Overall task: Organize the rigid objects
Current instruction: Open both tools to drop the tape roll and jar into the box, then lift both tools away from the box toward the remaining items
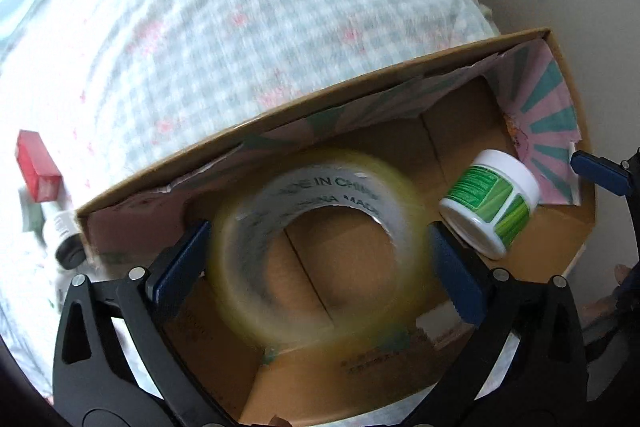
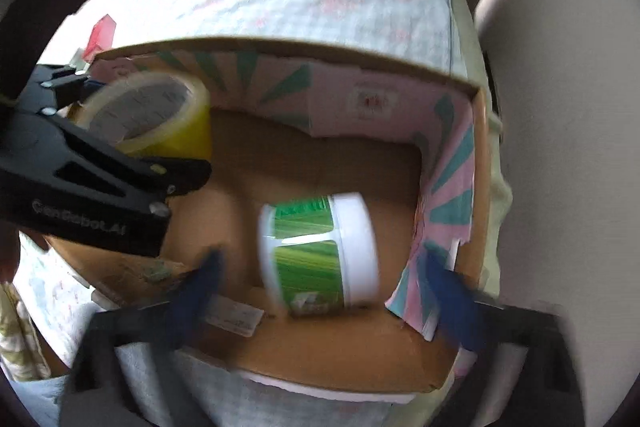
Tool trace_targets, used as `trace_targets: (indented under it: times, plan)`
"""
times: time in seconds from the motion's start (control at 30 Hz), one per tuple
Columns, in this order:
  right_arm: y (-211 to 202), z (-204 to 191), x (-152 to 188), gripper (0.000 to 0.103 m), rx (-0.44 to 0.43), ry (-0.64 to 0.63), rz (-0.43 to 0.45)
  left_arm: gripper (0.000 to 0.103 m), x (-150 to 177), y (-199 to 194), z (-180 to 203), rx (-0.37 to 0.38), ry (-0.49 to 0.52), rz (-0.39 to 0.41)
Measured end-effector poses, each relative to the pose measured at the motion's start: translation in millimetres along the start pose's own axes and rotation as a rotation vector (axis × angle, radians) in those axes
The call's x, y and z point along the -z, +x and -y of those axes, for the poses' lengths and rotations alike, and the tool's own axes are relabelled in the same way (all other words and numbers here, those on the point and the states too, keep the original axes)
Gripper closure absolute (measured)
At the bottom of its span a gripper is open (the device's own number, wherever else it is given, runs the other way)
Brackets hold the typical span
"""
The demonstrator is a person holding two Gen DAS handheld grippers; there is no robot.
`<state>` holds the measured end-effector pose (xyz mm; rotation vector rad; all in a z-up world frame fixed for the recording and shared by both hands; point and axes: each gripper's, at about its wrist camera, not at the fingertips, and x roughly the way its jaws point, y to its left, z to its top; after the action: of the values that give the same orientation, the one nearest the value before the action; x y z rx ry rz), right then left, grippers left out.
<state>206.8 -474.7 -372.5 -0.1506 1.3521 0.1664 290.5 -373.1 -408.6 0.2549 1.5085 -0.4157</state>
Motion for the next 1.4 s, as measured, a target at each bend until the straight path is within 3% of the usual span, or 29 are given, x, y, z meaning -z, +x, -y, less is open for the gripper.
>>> trace_targets:
  times: [0.23,0.47,0.9,1.2,1.4]
  plan:
    - [-14.9,-16.9,14.9,0.000,-0.005,-0.074,0.014,0.000,6.2,-18.4,-4.2,0.008,-0.011,0.002]
    - [-25.2,-19.5,8.0,0.000,-0.027,-0.035,0.001,0.000,19.6,-44.3,-13.5,-0.017,0.001,0.028]
    - [-80.6,-32.9,-2.2,0.000,-0.007,-0.112,0.042,0.000,55.9,-123.8,-24.8,-0.010,-0.028,0.208]
    - [-135.5,-83.5,-27.7,0.000,0.018,-0.229,0.144,0.000,117.8,-211.0,-86.3,-0.077,-0.142,0.350]
    - [-165.5,-122.5,-44.8,0.000,-0.047,-0.244,0.190,0.000,171.2,-256.8,-153.3,-0.129,-0.273,0.417]
